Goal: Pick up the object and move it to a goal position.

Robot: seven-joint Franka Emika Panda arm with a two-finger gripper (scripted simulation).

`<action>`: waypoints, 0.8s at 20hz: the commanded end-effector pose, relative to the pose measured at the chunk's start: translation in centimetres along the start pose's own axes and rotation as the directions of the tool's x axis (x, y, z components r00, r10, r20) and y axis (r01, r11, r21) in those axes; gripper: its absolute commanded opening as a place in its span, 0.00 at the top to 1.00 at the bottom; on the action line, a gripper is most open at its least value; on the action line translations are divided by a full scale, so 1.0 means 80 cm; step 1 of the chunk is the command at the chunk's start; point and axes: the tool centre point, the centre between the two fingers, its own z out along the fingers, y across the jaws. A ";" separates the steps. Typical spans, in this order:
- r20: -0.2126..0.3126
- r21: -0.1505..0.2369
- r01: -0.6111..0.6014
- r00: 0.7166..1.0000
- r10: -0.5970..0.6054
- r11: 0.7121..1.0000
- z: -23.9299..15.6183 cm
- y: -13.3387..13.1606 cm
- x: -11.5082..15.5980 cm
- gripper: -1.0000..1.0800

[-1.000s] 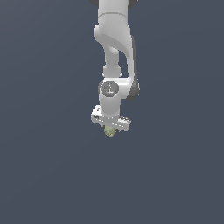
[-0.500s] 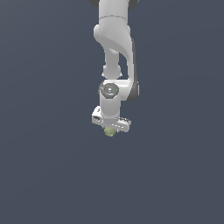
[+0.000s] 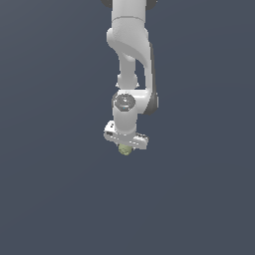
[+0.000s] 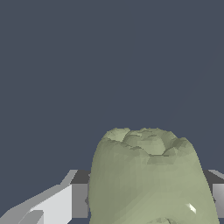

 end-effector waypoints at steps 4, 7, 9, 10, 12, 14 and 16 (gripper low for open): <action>-0.001 0.000 0.000 1.000 0.000 1.000 -0.021 0.006 -0.002 1.00; -0.001 0.000 0.000 1.000 0.000 1.000 -0.041 0.013 -0.004 1.00; -0.001 0.000 0.000 1.000 0.000 1.000 -0.057 0.018 -0.006 1.00; -0.001 0.001 -0.001 1.000 0.001 1.000 -0.066 0.021 -0.007 1.00; -0.001 0.001 -0.001 1.000 0.001 1.000 -0.087 0.027 -0.009 1.00; -0.001 0.001 -0.001 1.000 0.001 1.000 -0.111 0.035 -0.012 1.00; -0.001 0.001 -0.001 1.000 0.001 1.000 -0.136 0.043 -0.014 1.00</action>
